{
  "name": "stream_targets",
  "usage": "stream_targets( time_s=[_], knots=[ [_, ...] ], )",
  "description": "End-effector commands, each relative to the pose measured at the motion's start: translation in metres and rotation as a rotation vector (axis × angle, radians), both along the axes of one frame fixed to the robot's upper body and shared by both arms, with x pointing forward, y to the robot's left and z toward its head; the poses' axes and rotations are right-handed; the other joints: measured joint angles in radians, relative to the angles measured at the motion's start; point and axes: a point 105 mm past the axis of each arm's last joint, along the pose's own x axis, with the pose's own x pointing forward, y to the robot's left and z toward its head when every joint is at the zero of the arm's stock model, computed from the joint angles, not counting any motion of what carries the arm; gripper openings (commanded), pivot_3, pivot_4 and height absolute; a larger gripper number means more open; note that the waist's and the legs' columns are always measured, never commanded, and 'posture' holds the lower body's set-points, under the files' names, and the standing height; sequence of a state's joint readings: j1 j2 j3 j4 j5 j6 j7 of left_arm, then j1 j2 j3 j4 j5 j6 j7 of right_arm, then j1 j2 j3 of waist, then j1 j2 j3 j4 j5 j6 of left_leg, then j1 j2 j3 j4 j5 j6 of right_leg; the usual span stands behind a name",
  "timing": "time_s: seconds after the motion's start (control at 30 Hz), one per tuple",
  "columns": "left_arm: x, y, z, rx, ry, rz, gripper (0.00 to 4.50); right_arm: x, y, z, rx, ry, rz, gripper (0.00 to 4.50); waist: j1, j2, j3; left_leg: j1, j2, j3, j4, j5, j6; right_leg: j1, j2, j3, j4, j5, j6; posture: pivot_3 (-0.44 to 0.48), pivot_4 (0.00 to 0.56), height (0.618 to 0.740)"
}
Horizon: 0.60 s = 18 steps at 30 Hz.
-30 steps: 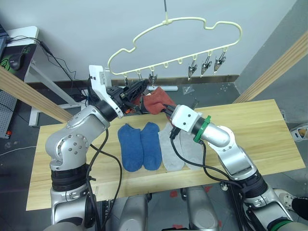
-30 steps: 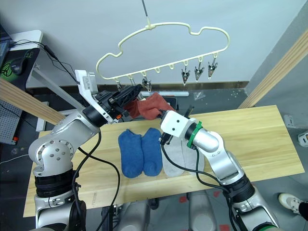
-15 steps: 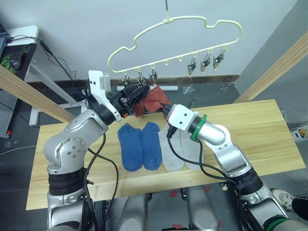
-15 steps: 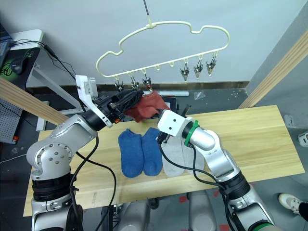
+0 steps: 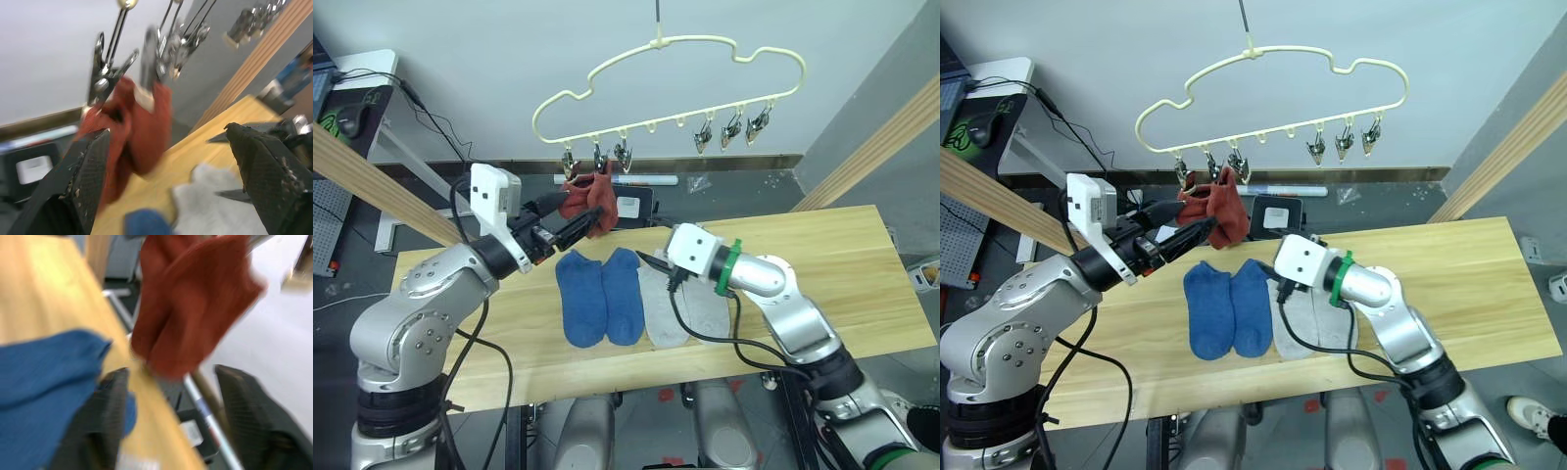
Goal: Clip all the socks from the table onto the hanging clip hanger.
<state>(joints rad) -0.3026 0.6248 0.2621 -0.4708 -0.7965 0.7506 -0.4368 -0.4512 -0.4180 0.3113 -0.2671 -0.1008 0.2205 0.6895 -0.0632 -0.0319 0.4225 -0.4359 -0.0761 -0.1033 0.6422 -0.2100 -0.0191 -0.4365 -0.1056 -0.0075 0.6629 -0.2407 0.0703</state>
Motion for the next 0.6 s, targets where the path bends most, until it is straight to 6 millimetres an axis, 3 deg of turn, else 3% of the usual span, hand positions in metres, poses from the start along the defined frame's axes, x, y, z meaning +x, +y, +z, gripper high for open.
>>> stream_targets(
  time_s=[0.03, 0.3, 0.6],
  knots=[
    [-0.011, 0.004, 0.009, 0.079, -0.116, 0.024, 4.03, -0.021, -0.012, 0.020, 0.046, 0.009, 0.039, 2.97, 0.005, 0.000, -0.001, 0.000, 0.000, 0.000, 0.000, 0.000, 0.000, 0.000, 0.000, 0.000, 0.000, 0.000, 0.000, -0.073, 0.347, 0.740],
    [-0.025, 0.021, -0.014, 0.143, -0.150, 0.118, 4.03, -0.025, -0.063, 0.033, 0.080, 0.124, -0.102, 2.97, 0.014, -0.001, -0.017, -0.002, 0.000, -0.001, 0.000, 0.000, 0.000, -0.001, -0.002, 0.000, -0.001, 0.001, -0.002, -0.077, 0.289, 0.740],
    [-0.031, 0.013, -0.032, 0.139, -0.150, 0.146, 4.03, -0.029, -0.097, 0.041, 0.105, 0.172, -0.198, 2.97, 0.033, -0.001, -0.080, -0.002, 0.001, -0.001, 0.001, -0.001, 0.002, 0.000, 0.000, -0.001, -0.002, 0.002, -0.003, -0.099, 0.231, 0.740]
  ],
)
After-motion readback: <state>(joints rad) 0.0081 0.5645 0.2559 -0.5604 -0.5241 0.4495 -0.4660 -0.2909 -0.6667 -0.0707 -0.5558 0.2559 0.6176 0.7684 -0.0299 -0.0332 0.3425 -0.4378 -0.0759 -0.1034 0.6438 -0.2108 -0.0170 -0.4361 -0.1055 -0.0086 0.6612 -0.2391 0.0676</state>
